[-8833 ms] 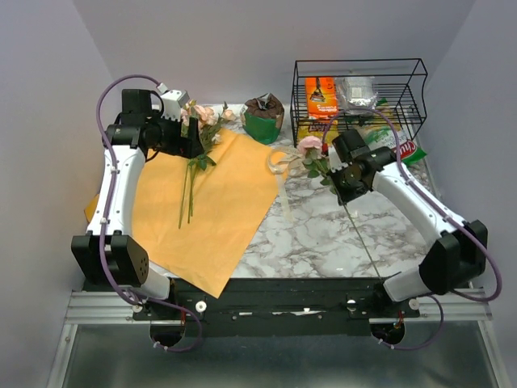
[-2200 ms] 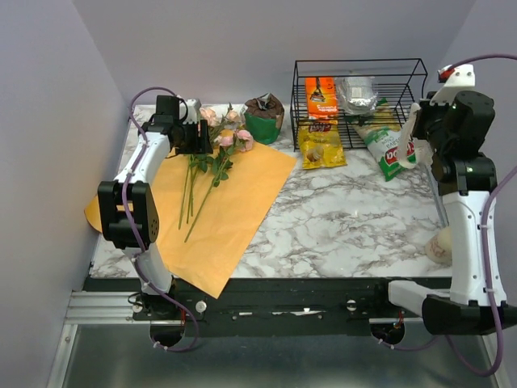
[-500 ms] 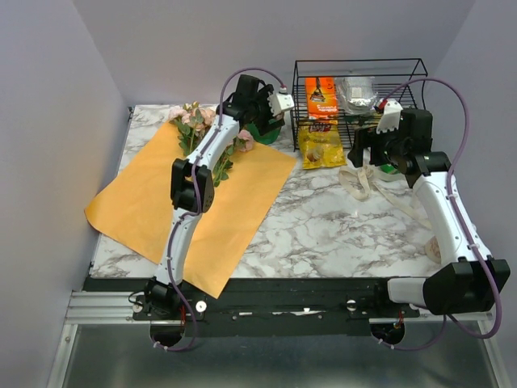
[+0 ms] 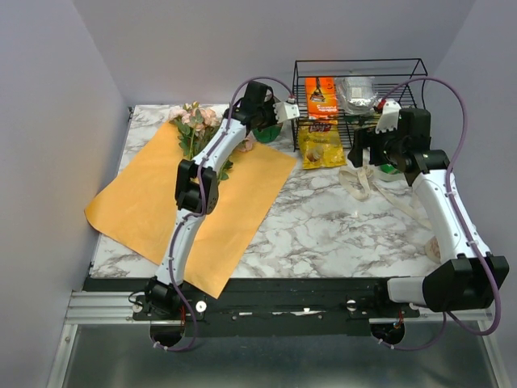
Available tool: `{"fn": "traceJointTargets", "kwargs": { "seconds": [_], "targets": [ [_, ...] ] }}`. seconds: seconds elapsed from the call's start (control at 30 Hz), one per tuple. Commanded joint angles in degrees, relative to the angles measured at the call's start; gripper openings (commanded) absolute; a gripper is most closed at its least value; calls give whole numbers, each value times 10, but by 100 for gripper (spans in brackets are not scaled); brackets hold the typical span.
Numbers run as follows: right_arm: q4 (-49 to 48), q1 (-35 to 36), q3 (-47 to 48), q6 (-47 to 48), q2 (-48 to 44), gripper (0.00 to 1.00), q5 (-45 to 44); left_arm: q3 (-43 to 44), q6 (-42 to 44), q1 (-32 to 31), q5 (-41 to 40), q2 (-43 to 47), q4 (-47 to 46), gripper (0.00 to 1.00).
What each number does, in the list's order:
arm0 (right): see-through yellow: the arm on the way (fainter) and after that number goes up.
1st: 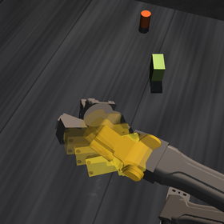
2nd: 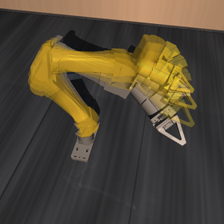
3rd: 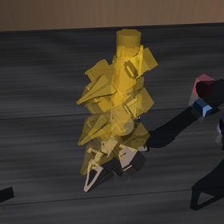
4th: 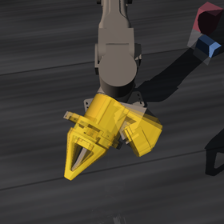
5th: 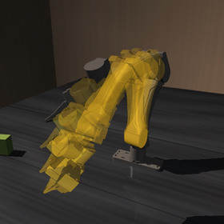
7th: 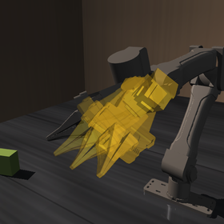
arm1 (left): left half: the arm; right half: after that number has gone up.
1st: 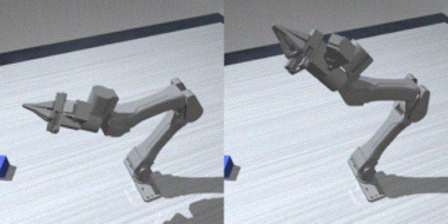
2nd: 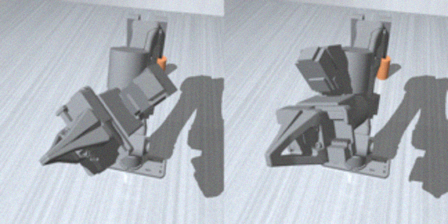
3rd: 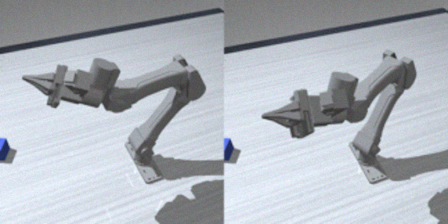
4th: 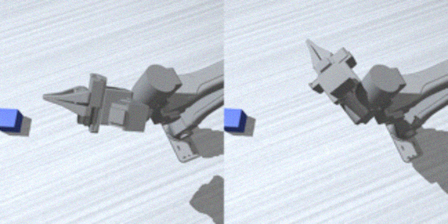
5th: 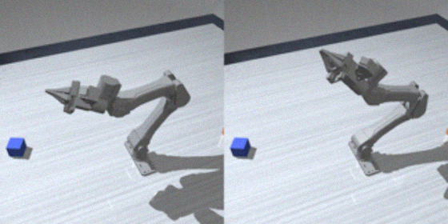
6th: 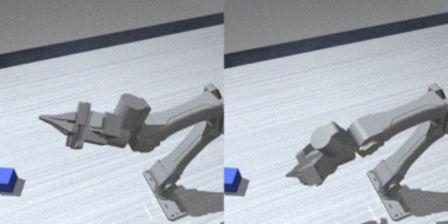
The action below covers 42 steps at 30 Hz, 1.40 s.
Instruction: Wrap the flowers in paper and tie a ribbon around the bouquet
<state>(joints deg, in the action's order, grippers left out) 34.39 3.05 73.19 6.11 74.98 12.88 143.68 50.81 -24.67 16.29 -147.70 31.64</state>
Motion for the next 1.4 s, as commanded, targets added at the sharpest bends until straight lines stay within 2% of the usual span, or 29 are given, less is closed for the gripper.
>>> {"fn": "traceJointTargets", "kwargs": {
  "seconds": [0.0,0.33,0.53,0.63,0.77,0.9,1.0,1.17,1.27,1.33,1.37],
  "targets": [
    [16,4,27,9,4,100,-11,-45,-18,1,-19,18,42,0],
    [18,5,42,-1,-14,100,-15,-128,-108,1,-27,176,-65,0],
    [14,5,53,-32,-16,100,-18,-124,-131,-5,1,242,-22,0],
    [14,4,63,-52,-15,100,-22,-181,-136,-14,35,297,2,0],
    [26,5,82,-79,-9,100,-43,-284,-106,-39,59,385,38,0],
    [33,4,90,-95,-16,100,-67,-327,-57,-62,87,427,139,0],
    [31,4,86,-101,-26,100,-87,-372,-1,-95,73,457,165,0],
    [30,-22,60,-120,-39,100,-111,-407,41,-175,52,468,146,0],
    [28,-68,36,-126,-63,100,-112,-425,74,-227,56,451,92,0],
    [18,-99,22,-125,-80,100,-117,-440,77,-249,63,434,21,0],
    [14,-135,10,-126,-96,100,-111,-444,74,-268,69,413,-6,0]
  ]
}}
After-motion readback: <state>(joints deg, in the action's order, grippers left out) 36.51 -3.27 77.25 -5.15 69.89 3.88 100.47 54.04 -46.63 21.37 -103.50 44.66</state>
